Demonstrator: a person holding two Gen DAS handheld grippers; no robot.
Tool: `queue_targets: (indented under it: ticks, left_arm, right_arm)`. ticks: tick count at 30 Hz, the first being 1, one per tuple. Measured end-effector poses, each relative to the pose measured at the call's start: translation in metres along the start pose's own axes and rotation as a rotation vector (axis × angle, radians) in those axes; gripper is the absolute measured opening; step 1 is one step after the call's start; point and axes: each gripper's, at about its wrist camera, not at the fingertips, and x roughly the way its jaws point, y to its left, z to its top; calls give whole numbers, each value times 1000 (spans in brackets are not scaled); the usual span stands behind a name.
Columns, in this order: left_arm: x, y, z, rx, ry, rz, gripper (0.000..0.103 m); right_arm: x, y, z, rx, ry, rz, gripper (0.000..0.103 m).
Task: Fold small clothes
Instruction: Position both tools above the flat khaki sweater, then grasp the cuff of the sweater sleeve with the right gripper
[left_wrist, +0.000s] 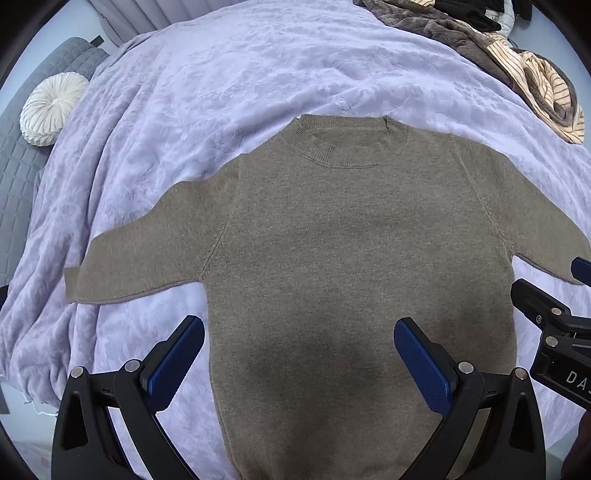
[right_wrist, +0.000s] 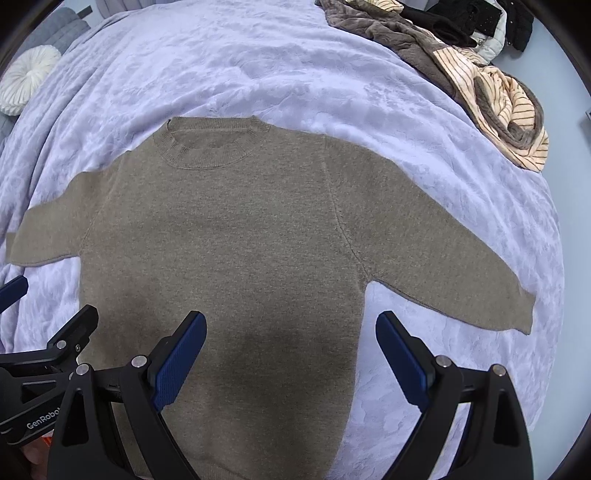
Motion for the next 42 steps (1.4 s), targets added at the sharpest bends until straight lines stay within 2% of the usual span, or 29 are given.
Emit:
queue_targets:
  ticks: [6, 11, 14, 20, 24, 28, 42]
  left_arm:
    - [-8, -12, 8, 22, 7, 21, 103]
    - [-8, -13, 17, -30, 33, 62, 103]
    - [-10, -14, 21, -49, 47, 41, 103]
    - [-26, -25, 26, -49, -26, -4, 103]
    - [-39, -41, 31, -27, -83, -5, 103]
    - [-45, -54, 40, -15, -55, -40, 103]
    - [-61, -132, 59, 86, -80, -35, 103]
  right_arm:
    - [-5, -17, 1, 30, -24, 8, 95]
    - [-8, -33, 3, 60, -41, 14, 95]
    - [-11, -41, 4, 72, -54, 11, 95]
    - [-14, -62, 1, 113, -71, 14, 95]
    - [-17, -78, -2, 134, -84, 12, 95]
    - [-18, -94, -4, 150, -95, 15, 95]
    - [-14, -149, -8, 215, -108, 6, 95]
